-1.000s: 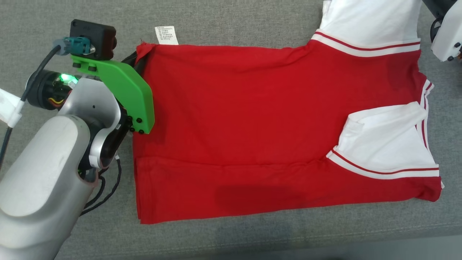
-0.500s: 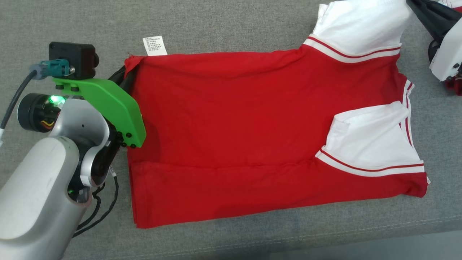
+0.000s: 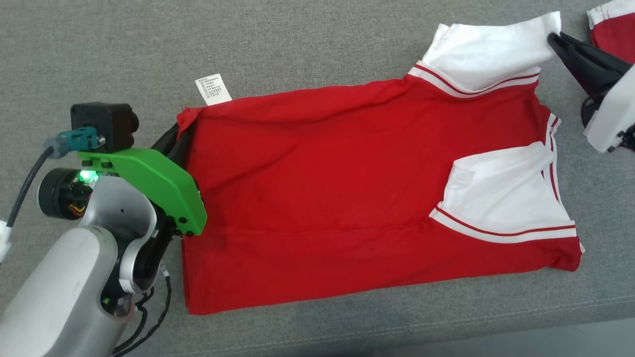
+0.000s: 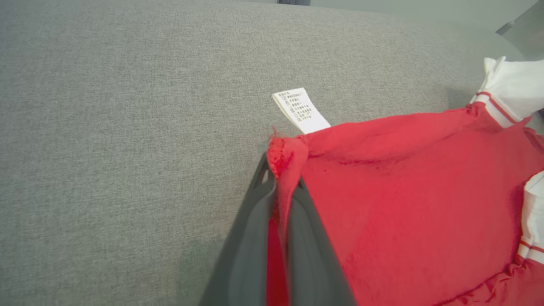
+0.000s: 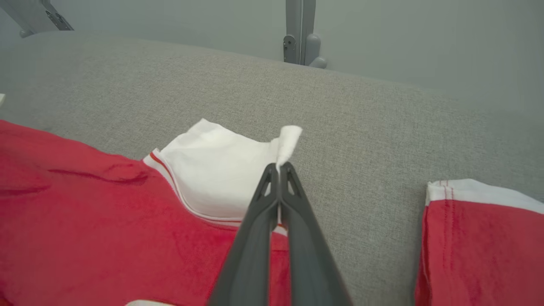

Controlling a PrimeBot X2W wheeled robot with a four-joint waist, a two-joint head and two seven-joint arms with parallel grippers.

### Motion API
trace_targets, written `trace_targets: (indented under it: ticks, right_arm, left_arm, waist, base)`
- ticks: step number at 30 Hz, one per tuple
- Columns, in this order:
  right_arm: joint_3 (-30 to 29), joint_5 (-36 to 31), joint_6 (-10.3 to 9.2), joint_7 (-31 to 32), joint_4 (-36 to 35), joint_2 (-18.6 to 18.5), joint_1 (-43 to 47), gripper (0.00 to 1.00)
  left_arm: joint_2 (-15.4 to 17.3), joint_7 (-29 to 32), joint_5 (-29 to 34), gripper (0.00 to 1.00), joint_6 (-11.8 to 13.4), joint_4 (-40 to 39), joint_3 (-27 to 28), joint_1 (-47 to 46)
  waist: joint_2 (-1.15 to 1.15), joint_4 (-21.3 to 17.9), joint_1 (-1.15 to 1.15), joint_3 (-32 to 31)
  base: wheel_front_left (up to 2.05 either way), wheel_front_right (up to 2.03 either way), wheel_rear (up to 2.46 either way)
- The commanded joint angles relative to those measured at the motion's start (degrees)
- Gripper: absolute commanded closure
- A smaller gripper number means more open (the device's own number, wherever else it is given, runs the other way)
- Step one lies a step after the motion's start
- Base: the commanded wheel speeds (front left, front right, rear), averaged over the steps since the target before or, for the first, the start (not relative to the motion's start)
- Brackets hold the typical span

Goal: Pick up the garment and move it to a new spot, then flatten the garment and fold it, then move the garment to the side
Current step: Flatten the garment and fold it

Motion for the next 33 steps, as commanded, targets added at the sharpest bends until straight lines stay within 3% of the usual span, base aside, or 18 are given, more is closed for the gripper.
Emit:
trace_targets:
  ticks: [1,9,20,33]
  right_arm:
    - [-0.6,0.5,-0.10,-0.7,-0.4,-0.7,1.5,1.00]
    - [-6.2,1.3,-0.09,-5.9,-5.0,-1.6,14.3,1.00]
    - [-13.8,-1.5,-0.09,-9.0,-8.2,5.6,29.2,1.00]
    - [-22.7,-6.2,-0.08,-6.7,-13.7,11.7,37.5,1.00]
  left_arm:
    - [0.1,-0.6,-0.4,1.00,0.4,-0.2,0.4,1.1]
    - [-1.2,-5.1,-2.5,1.00,1.3,-1.5,1.9,7.5]
    - [-2.3,-10.3,-4.9,1.00,2.4,-4.4,4.1,16.1]
    - [-1.3,-12.4,-5.0,1.00,1.5,-4.2,4.8,18.4]
  waist:
    - [0.00,-0.1,0.00,-0.4]
    - [0.00,-1.5,0.00,-1.3]
    - [0.00,-2.7,0.00,-2.8]
    - [0.00,-3.0,0.00,-5.4]
  base:
    - [0.00,0.00,0.00]
    - [0.00,0.00,0.00]
    - [0.00,0.00,0.00]
    - [0.00,0.00,0.00]
